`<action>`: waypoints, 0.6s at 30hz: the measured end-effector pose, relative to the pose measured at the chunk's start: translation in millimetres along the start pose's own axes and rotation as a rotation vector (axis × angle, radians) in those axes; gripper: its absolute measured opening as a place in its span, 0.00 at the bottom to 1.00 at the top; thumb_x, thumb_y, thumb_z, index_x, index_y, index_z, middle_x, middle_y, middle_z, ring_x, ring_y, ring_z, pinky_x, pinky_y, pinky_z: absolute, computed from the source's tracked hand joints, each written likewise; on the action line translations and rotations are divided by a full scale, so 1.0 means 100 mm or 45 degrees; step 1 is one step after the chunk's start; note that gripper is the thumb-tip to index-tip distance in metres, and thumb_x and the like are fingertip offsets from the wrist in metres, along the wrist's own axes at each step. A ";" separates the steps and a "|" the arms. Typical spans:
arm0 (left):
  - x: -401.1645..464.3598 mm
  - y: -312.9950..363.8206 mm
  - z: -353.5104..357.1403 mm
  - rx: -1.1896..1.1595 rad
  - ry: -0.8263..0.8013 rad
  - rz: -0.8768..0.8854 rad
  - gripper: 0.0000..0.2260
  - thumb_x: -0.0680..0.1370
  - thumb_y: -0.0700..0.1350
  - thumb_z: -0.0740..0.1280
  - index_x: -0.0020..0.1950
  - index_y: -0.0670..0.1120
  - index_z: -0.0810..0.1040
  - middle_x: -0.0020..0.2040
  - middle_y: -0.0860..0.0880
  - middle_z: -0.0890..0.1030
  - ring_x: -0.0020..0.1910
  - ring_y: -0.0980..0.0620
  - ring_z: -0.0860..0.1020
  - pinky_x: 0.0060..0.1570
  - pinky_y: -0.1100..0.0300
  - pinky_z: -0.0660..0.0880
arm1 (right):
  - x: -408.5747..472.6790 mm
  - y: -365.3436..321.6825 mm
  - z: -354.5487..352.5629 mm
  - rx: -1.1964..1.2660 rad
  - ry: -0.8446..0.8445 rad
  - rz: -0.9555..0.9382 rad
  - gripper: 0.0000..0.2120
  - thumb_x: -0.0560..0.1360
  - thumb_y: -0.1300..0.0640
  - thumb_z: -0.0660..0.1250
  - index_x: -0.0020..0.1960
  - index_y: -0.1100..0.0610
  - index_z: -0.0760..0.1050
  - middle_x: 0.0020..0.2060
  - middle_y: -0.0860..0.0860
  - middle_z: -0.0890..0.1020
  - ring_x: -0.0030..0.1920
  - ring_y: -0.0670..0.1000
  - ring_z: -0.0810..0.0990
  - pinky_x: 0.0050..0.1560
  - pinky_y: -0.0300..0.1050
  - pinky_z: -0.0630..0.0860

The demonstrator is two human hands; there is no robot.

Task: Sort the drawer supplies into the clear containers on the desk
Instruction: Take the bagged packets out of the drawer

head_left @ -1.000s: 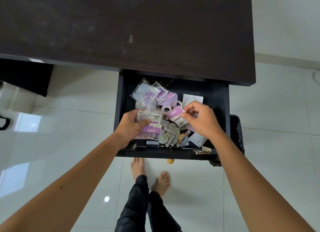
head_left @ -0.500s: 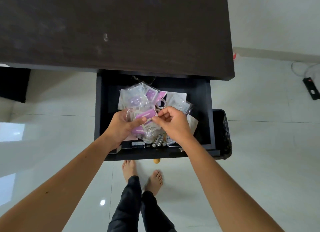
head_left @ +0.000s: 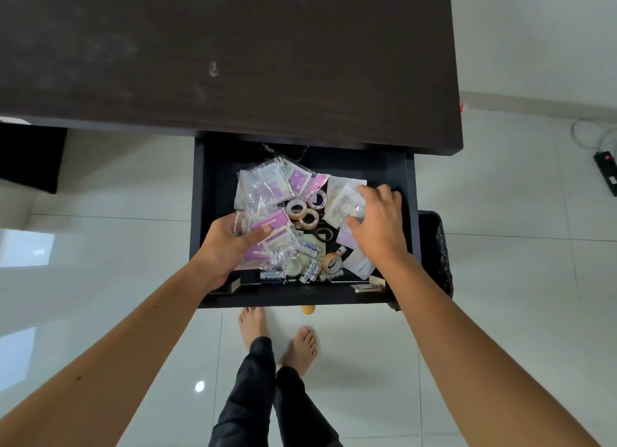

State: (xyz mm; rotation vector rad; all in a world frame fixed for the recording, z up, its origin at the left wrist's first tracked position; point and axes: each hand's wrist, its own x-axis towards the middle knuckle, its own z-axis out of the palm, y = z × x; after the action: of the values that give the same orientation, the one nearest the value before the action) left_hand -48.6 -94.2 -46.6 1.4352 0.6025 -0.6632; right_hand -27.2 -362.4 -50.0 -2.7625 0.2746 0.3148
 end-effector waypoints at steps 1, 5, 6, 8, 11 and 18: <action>-0.01 0.01 -0.01 0.002 0.003 -0.009 0.09 0.78 0.40 0.75 0.58 0.43 0.83 0.51 0.43 0.89 0.51 0.43 0.88 0.43 0.43 0.87 | 0.00 0.01 -0.02 0.021 0.036 -0.026 0.21 0.78 0.59 0.74 0.70 0.56 0.78 0.61 0.55 0.78 0.64 0.58 0.73 0.68 0.57 0.74; -0.04 0.03 -0.03 -0.010 0.031 0.005 0.12 0.79 0.39 0.74 0.61 0.41 0.81 0.54 0.40 0.88 0.52 0.42 0.88 0.41 0.45 0.87 | 0.05 -0.03 -0.22 0.304 0.064 -0.003 0.05 0.80 0.57 0.72 0.56 0.53 0.82 0.54 0.49 0.79 0.56 0.50 0.78 0.55 0.46 0.78; -0.04 0.04 -0.03 -0.009 0.049 0.033 0.13 0.79 0.39 0.74 0.63 0.41 0.80 0.54 0.41 0.87 0.53 0.43 0.88 0.41 0.47 0.87 | 0.07 -0.06 -0.27 0.386 0.049 0.005 0.03 0.80 0.56 0.73 0.54 0.52 0.83 0.52 0.47 0.80 0.54 0.49 0.79 0.54 0.45 0.77; -0.03 0.04 -0.03 -0.022 0.092 0.097 0.18 0.79 0.39 0.74 0.68 0.44 0.76 0.57 0.43 0.86 0.53 0.45 0.88 0.40 0.53 0.86 | 0.10 -0.14 -0.36 0.554 0.000 0.031 0.02 0.81 0.55 0.72 0.53 0.51 0.83 0.48 0.43 0.82 0.49 0.44 0.80 0.51 0.41 0.75; 0.01 0.05 -0.02 -0.117 0.128 0.148 0.28 0.79 0.38 0.75 0.75 0.49 0.69 0.61 0.46 0.83 0.51 0.51 0.88 0.38 0.56 0.85 | 0.19 -0.29 -0.38 0.740 -0.078 0.066 0.04 0.83 0.54 0.69 0.55 0.51 0.82 0.47 0.45 0.84 0.47 0.42 0.81 0.49 0.38 0.76; 0.18 0.22 0.00 -0.087 0.130 0.126 0.40 0.79 0.42 0.75 0.85 0.52 0.56 0.64 0.53 0.79 0.46 0.58 0.86 0.35 0.65 0.82 | 0.48 -0.54 -0.11 0.796 -0.259 0.115 0.23 0.83 0.51 0.70 0.76 0.51 0.74 0.47 0.45 0.81 0.47 0.41 0.79 0.58 0.42 0.75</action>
State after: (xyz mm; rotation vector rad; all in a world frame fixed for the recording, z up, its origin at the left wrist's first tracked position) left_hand -20.6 -94.6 -44.3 1.4314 0.6232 -0.4893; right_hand 32.7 -323.7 -35.1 -2.0913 0.3712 0.4420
